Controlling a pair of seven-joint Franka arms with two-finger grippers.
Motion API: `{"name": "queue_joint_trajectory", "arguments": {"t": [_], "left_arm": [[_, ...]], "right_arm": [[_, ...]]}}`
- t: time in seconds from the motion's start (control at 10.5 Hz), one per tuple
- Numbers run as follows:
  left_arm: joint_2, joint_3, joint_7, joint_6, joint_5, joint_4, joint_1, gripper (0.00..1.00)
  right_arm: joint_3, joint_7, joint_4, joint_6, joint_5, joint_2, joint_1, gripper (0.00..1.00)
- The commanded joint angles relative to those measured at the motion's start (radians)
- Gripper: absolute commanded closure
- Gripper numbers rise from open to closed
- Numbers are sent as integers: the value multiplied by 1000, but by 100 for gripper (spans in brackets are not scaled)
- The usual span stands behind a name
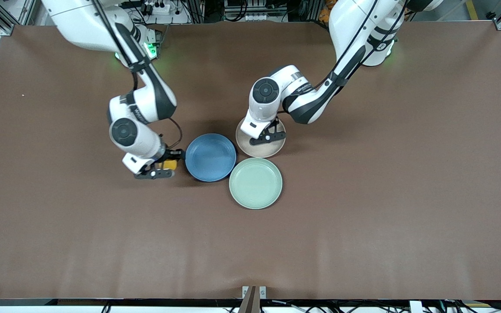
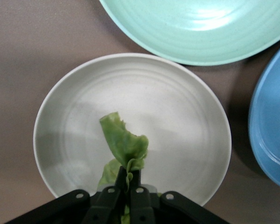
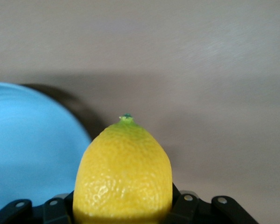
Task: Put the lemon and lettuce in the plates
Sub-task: 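Carry the lettuce over the cream plate while the right gripper carries the lemon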
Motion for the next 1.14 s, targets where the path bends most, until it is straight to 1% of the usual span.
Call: {"name": "queue_joint_trajectory", "arguments": {"t": [0.0, 0.29, 0.48, 0.76, 1.05], "left_arm": [[9, 6, -19, -10, 42, 20, -16, 0], [2, 6, -22, -24, 42, 20, -13, 0], [-17, 6, -13, -33, 44, 22, 10, 0], [-46, 8, 43, -37, 76, 28, 102, 0], [-46, 8, 67, -37, 160, 43, 201, 0]], "right_arm": [[-3, 86, -9, -12, 12, -19, 52, 54], [-3, 182, 12, -3, 12, -10, 123, 54], [-3, 213, 26, 23, 12, 17, 146, 54], [-3, 268, 29, 89, 12, 57, 178, 54], [-3, 299, 52, 104, 12, 97, 206, 54]]}}
